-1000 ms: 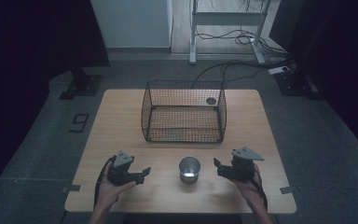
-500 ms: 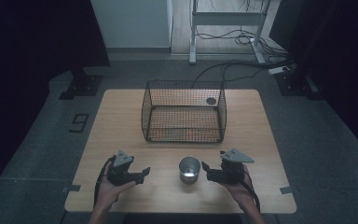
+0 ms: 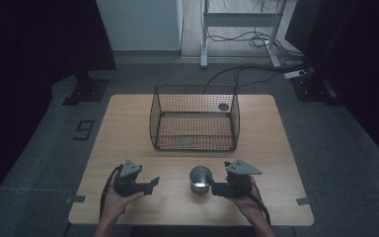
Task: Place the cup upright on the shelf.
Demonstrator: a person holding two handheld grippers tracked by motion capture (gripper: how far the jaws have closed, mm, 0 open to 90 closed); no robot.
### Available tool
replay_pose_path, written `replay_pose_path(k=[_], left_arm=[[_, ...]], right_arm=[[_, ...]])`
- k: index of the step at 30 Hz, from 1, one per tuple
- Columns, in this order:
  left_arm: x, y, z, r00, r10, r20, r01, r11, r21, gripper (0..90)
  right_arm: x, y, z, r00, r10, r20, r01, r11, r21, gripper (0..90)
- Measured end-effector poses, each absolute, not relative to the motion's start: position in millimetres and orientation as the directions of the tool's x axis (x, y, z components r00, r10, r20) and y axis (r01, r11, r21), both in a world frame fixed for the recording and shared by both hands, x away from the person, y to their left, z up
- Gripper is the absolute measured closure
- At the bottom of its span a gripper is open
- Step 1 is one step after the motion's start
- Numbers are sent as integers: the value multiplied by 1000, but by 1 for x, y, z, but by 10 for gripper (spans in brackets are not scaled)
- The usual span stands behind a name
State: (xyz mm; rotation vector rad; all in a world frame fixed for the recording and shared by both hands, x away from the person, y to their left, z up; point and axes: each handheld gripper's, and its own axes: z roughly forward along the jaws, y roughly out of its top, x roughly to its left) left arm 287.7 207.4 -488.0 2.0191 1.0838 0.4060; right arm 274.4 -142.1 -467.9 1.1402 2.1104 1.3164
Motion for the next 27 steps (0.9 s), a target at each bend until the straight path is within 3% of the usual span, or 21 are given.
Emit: replay_pose_path(k=[27], left_arm=[[285,208,-483,589,804,-85,542,-314,779,174]], right_arm=[[273,-104,-478,-655,752,68,424,291,857,91]])
